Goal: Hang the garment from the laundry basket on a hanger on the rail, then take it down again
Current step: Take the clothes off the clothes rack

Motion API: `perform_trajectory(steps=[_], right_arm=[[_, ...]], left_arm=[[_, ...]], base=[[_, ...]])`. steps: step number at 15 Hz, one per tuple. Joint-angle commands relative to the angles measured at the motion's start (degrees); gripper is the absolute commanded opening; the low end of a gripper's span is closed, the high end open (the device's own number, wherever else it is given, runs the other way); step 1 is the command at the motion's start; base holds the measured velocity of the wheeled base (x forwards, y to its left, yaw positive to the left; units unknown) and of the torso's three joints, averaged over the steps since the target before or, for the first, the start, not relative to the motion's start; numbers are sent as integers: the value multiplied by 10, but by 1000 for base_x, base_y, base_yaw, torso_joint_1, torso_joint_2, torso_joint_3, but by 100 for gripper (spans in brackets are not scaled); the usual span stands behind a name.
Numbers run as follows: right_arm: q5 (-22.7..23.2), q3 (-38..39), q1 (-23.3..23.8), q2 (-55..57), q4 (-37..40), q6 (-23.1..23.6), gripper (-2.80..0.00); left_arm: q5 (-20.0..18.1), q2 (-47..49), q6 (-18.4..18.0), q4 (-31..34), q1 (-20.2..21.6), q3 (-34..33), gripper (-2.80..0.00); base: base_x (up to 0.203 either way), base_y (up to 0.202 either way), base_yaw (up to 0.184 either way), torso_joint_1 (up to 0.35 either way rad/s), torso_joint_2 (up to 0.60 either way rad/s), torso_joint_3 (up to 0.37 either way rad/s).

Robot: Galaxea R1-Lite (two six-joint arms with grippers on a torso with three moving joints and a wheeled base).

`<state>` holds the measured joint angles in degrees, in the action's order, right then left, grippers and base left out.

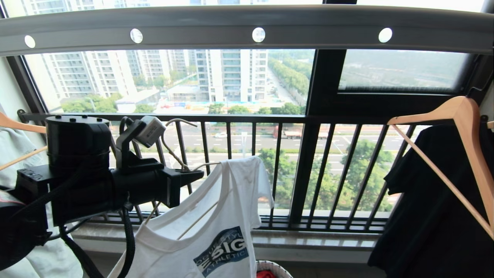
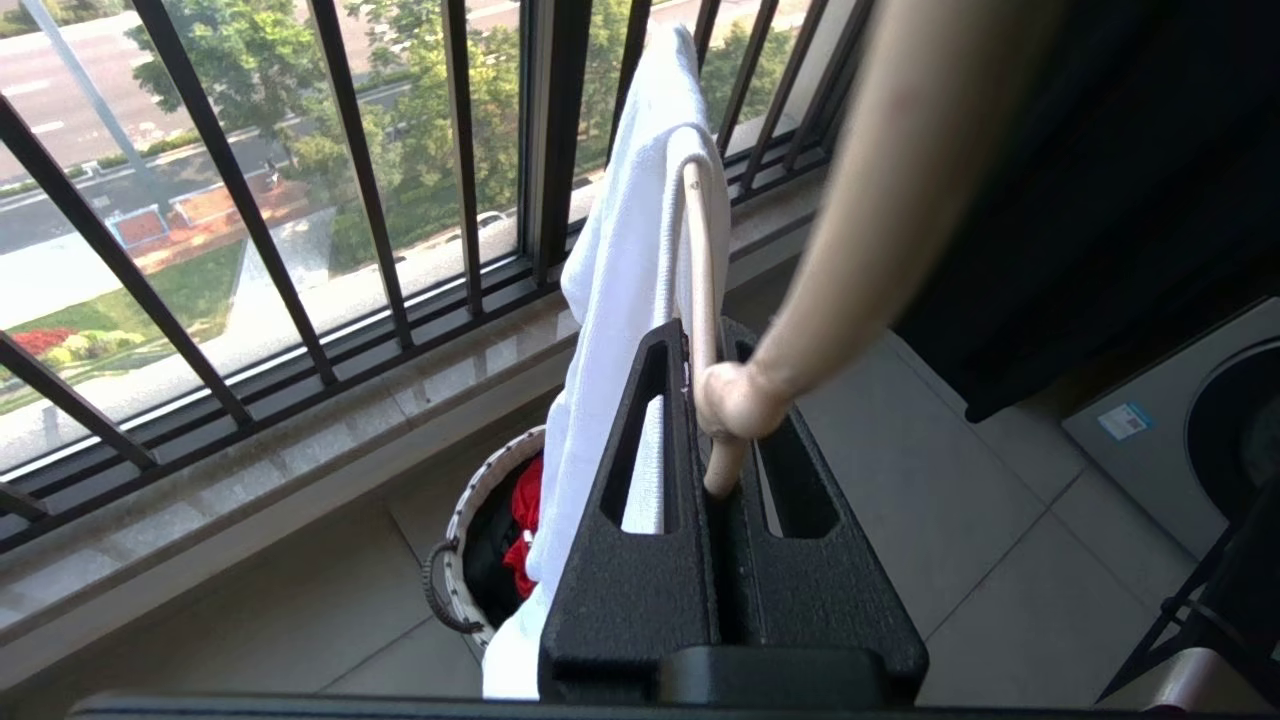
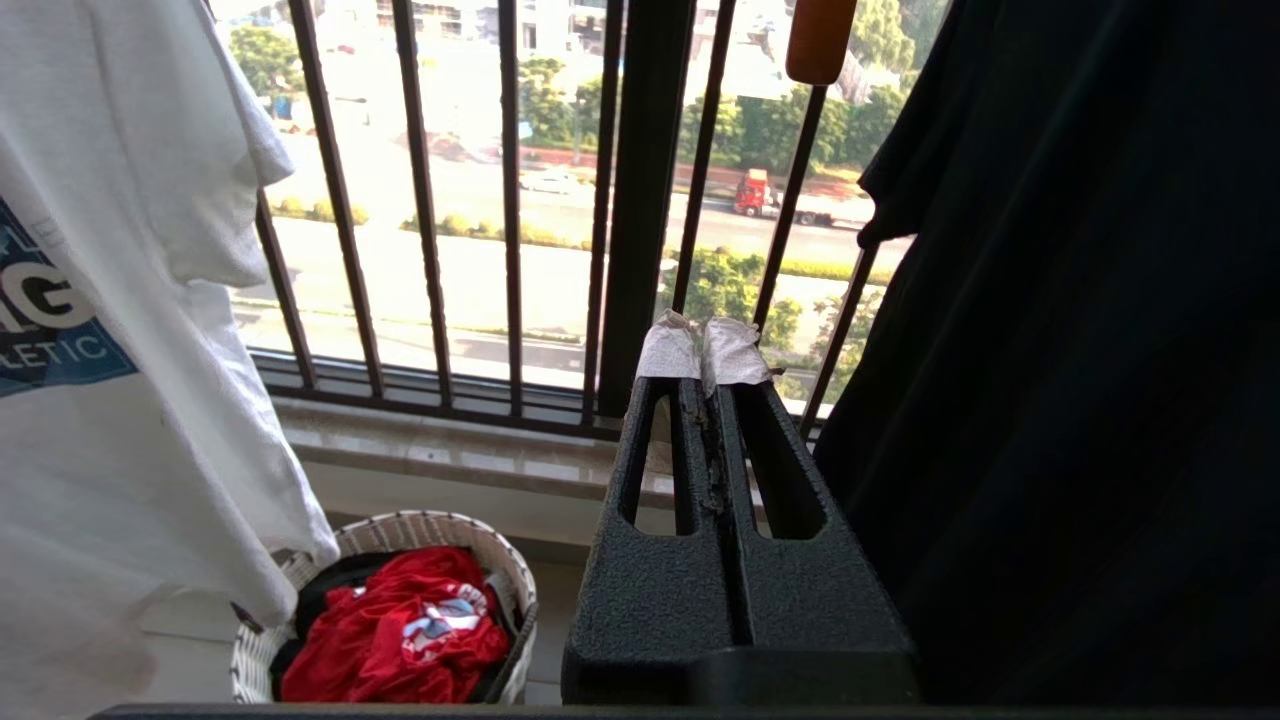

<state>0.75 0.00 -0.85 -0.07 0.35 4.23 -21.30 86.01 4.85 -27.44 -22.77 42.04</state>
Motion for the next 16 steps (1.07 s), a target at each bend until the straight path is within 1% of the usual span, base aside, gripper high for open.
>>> perform_trajectory(steps=[1,3,4,6,7,8,10,11,13,16], right_arm=[[1,0,0,1,1,3,-280],[1,0,0,1,0,2,-280],[1,0,0,1,0,2,-280],[3,0,0,1,0,12,-280],[5,0,0,1,0,18,-280],[8,-8,0,1,1,18,-280],[28,-58,0,13,21,19,-280],[35,-81,0,44,30,19,-280],[47,-136,-1,155,31,19,-280],[83,-249,-3,345,21,22,-280]], left_arm=[[1,68,4,-81,-17,-23,-280],[15,117,22,-196,-31,-49,-280],[28,147,33,-249,-37,-57,-280],[71,191,43,-330,-47,-67,-280],[83,200,44,-345,-50,-69,-280],[84,201,45,-346,-50,-68,-280],[86,201,47,-346,-50,-62,-280],[86,200,50,-346,-50,-58,-280],[95,196,58,-346,-52,-57,-280],[101,198,65,-346,-60,-49,-280]], base=[[0,0,0,0,0,0],[0,0,0,0,0,0],[0,0,0,0,0,0],[0,0,0,0,0,0],[0,0,0,0,0,0],[0,0,0,0,0,0],[0,0,0,0,0,0],[0,0,0,0,0,0],[0,0,0,0,0,0],[0,0,0,0,0,0]])
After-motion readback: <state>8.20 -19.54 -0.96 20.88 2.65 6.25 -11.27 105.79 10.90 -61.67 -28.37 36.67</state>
